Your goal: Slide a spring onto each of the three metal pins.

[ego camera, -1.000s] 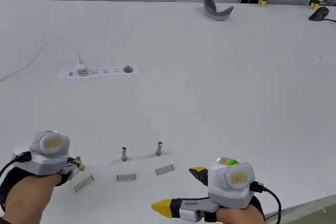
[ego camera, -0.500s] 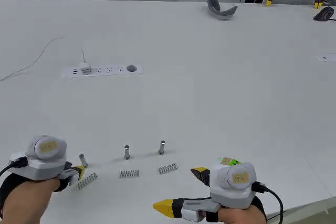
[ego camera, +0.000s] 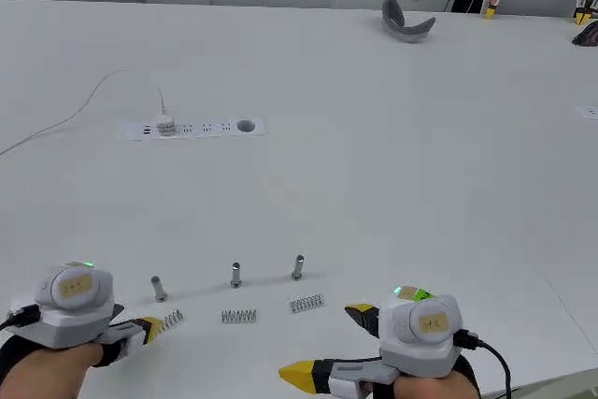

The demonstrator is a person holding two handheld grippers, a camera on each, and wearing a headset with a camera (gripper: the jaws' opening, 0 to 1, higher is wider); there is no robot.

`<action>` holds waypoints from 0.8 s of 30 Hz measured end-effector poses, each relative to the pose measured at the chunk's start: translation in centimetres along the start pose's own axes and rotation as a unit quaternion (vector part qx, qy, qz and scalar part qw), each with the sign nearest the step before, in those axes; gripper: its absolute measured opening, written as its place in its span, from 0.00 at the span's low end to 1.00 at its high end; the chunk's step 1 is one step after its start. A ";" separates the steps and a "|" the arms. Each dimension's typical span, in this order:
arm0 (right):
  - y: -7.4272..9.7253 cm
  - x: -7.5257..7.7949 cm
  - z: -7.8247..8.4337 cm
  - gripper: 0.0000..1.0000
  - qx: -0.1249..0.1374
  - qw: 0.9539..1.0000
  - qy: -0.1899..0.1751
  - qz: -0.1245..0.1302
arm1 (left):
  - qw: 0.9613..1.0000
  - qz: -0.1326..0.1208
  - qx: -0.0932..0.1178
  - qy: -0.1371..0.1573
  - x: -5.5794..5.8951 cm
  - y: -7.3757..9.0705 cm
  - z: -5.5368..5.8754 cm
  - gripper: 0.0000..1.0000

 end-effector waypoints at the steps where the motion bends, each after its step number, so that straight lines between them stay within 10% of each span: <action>1: 0.0 0.0 0.0 0.89 0.000 1.000 0.000 0.000 | 1.000 0.002 0.003 0.000 0.0 0.1 0.1 0.43; 24: -0.8 0.1 -0.2 0.89 -0.011 1.000 0.012 -0.009 | 0.998 0.038 0.049 0.013 0.1 3.3 2.7 0.70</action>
Point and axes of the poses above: the centre of the closed fingertips' face, and the gripper's own axes: y roughly backward along the fingers, x roughly to its right, z roughly out of its underside, the point moved 4 cm from there along y, roughly backward along the fingers, and after that the axes turned 14 degrees about -z, right-handed, at the moved point
